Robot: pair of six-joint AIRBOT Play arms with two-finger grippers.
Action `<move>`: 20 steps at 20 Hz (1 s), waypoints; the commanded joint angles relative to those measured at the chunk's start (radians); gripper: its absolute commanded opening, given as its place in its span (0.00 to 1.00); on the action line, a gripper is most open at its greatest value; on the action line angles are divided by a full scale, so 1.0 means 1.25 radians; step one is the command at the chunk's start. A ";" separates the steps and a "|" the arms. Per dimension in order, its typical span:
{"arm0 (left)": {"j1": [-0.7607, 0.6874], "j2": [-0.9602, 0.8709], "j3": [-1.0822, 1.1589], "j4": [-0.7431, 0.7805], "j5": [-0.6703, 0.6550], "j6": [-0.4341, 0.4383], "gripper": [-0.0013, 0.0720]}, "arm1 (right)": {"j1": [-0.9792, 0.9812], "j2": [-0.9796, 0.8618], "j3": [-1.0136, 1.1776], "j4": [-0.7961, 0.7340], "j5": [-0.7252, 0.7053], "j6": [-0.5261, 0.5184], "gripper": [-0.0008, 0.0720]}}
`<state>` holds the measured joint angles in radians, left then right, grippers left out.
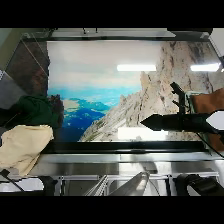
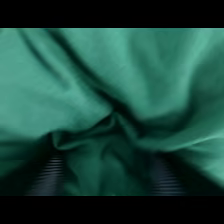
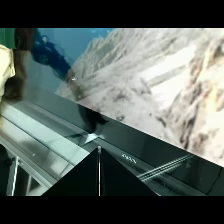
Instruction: Fold the shirts.
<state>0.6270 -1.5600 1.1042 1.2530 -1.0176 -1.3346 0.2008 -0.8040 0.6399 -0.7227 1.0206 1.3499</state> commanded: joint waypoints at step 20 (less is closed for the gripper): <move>-0.750 0.150 0.490 -0.241 -0.270 0.006 0.05 | 0.000 0.000 0.000 0.043 -0.012 0.001 0.09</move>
<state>-0.1574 -1.3437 1.7084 0.8963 -1.3586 -1.3037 0.2008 -0.8040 0.6399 -0.6842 1.0100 1.3502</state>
